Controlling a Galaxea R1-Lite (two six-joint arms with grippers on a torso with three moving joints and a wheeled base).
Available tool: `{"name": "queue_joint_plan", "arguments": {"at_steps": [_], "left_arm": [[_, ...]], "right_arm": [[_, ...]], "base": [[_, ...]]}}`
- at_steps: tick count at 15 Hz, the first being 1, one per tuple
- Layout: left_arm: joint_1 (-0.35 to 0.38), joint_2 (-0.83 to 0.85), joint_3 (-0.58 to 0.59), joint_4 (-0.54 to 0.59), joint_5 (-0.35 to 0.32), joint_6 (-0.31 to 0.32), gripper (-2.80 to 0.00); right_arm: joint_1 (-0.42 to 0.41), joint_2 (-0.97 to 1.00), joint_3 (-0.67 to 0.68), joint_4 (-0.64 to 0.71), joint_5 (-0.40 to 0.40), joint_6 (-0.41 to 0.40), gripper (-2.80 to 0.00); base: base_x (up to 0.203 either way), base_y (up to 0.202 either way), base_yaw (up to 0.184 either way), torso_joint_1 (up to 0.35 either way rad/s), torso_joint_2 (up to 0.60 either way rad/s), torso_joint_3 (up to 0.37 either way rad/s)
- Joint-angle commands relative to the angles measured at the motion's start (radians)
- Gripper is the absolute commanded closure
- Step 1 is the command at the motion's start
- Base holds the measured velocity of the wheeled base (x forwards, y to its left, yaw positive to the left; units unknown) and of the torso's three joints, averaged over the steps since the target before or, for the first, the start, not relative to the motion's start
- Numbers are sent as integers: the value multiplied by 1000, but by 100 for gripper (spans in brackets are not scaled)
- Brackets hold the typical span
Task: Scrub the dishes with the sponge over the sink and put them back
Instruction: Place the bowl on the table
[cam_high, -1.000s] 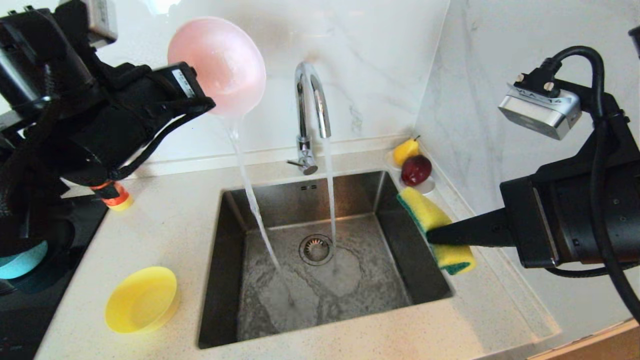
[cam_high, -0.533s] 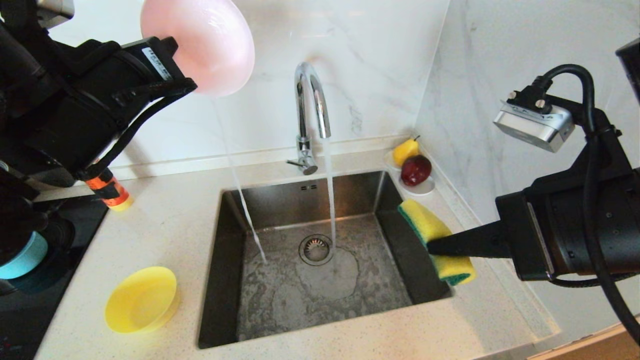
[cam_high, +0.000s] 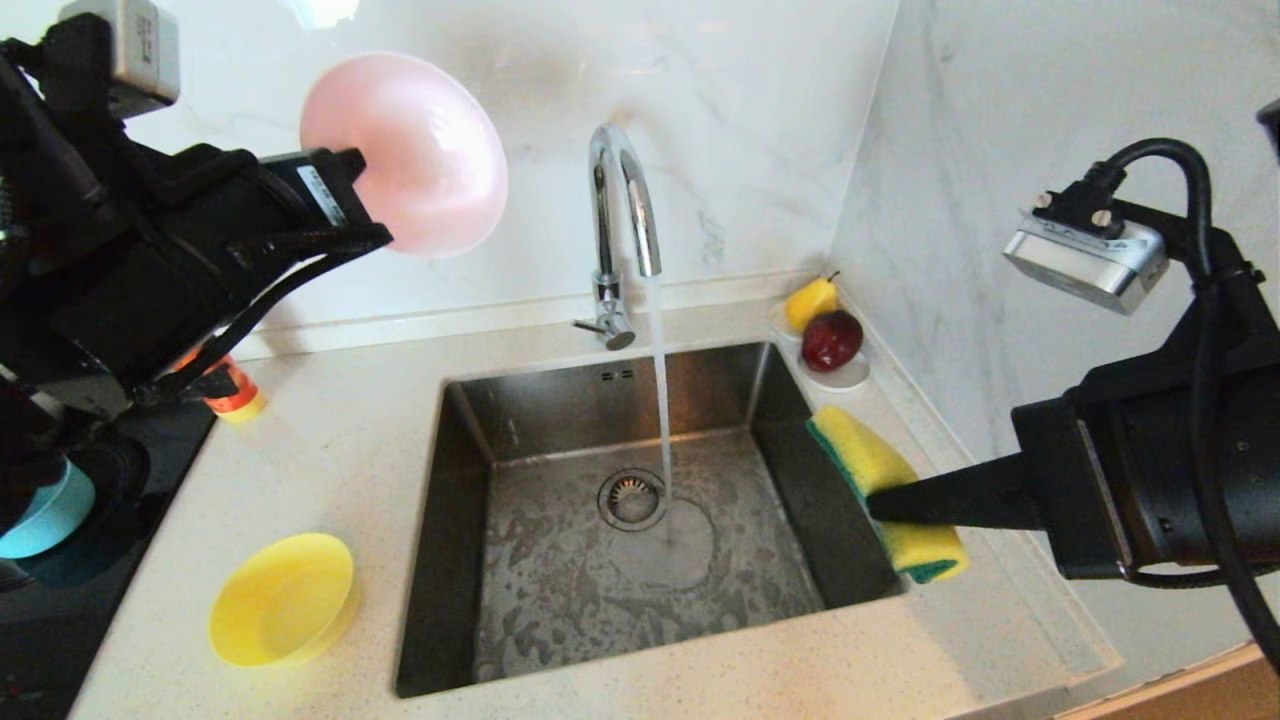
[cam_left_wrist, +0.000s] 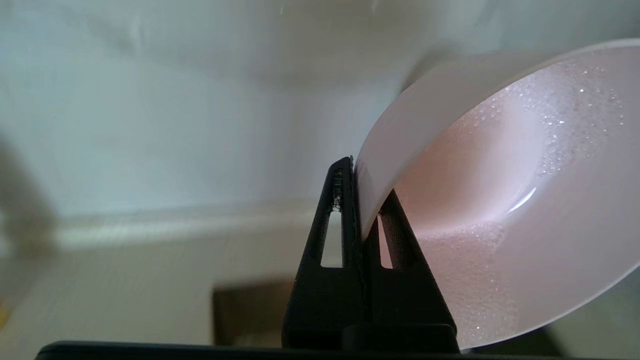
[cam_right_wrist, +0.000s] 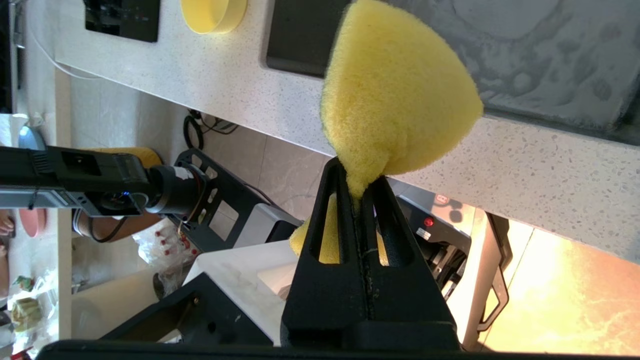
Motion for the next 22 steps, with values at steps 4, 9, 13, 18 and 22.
{"name": "queue_joint_plan", "arguments": {"at_steps": [4,9,13,18,22], "left_arm": [[111,-79,-192,887,-1,-158,0],[408,-57,-342,1181,-33,-390,0],[638,-46,-341,1262,-109,-446,0],[839,78,-263,1256,-177,-483,0],[893,202,-246,1213,-200,-534,0]], "right_arm": [[-1,-38,38,11,-11,-1,0],[-10,-71,57,14,-16,-4,0],[-12,-68,67,12,-16,-7,0],[-12,-59,73,4,-14,-11,0],[-12,-59,74,4,-14,-11,0]], "base": [[0,0,0,0,0,0],[0,0,0,0,0,0],[0,0,0,0,0,0],[0,0,0,0,0,0],[0,0,0,0,0,0]]}}
